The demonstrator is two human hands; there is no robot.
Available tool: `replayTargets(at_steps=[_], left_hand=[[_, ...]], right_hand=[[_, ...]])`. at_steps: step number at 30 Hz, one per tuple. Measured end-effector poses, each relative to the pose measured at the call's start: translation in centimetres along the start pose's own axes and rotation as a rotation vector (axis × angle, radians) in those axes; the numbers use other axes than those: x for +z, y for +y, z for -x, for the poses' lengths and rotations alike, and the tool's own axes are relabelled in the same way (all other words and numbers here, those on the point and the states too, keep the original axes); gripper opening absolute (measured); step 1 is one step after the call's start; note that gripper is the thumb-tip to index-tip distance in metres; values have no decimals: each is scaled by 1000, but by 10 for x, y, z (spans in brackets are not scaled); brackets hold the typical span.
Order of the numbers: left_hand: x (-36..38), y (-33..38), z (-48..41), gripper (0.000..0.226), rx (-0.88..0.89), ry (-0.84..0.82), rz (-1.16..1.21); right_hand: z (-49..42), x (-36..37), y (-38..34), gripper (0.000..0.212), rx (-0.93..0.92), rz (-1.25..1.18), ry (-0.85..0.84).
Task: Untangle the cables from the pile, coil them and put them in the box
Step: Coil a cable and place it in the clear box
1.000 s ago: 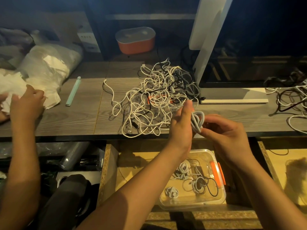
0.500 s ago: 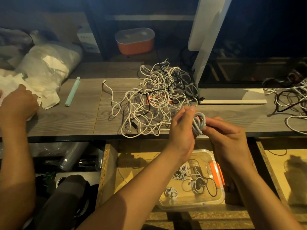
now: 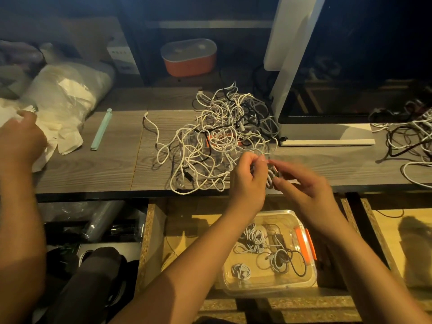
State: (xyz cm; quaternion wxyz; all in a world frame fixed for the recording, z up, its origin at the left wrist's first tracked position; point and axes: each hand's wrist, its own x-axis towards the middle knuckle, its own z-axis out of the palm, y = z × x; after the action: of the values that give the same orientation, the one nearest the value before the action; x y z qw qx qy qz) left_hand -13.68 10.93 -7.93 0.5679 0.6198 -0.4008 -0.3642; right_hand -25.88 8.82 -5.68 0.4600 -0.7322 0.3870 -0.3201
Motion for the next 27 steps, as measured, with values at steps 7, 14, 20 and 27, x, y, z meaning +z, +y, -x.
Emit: replayTargets(at_steps=[7, 14, 20, 27], left_hand=[[3, -17, -2, 27, -7, 64, -155], [13, -27, -1, 21, -136, 196, -198], [0, -34, 1, 27, -68, 100, -179], [6, -13, -22, 20, -622, 302, 272]], right_hand=[[-14, 1, 17, 19, -155, 319, -19], [-9, 23, 33, 11, -239, 471, 112], [-13, 15, 19, 14, 237, -12, 246], [-4, 38, 25, 18, -367, 423, 225]])
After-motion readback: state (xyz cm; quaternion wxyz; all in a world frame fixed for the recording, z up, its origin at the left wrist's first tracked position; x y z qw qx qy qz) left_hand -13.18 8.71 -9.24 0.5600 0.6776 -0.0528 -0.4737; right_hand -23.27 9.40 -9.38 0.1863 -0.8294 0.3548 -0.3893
